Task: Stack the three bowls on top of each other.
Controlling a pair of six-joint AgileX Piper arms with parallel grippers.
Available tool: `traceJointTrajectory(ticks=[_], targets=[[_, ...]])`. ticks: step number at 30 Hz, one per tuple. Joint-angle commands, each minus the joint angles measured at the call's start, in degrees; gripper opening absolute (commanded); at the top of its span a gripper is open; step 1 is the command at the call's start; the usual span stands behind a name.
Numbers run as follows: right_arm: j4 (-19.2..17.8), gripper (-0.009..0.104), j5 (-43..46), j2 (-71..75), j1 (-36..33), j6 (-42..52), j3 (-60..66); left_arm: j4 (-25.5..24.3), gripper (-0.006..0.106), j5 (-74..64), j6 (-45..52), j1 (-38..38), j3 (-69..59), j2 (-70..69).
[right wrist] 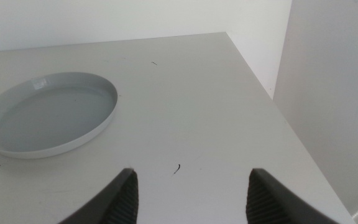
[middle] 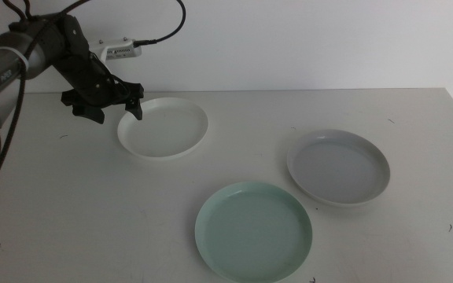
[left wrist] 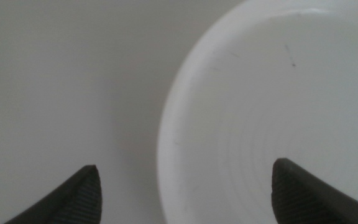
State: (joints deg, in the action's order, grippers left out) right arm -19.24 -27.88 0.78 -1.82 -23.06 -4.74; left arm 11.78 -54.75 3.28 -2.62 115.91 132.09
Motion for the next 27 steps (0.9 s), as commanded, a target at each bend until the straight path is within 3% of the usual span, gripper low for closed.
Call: traceJointTrajectory(ticks=[1, 4, 7, 14, 21, 27], targets=[[-1.3, 0.045, 3.9, 1.3, 0.4, 0.2, -1.3, 1.7, 0.105, 3.6, -0.2, 0.3, 2.1, -2.4], [-1.3, 0.045, 3.9, 1.3, 0.4, 0.2, -1.3, 1.8, 0.104, 4.6, -0.2, 0.4, 2.1, -0.8], [-1.3, 0.045, 3.9, 1.3, 0.4, 0.2, -1.3, 2.2, 0.095, 5.4, -0.2, 0.4, 2.1, 0.5], [-1.3, 0.045, 3.9, 1.3, 0.4, 0.2, -1.3, 2.9, 0.055, 5.1, 0.7, 0.3, 2.1, 1.5], [-1.3, 0.045, 3.9, 1.3, 0.4, 0.2, -1.3, 2.9, 0.000, 5.1, 0.7, 0.3, 2.1, 1.3], [-1.3, 0.045, 3.9, 1.3, 0.4, 0.2, -1.3, 2.3, 0.000, 4.1, 1.0, 0.4, 2.1, -1.2]])
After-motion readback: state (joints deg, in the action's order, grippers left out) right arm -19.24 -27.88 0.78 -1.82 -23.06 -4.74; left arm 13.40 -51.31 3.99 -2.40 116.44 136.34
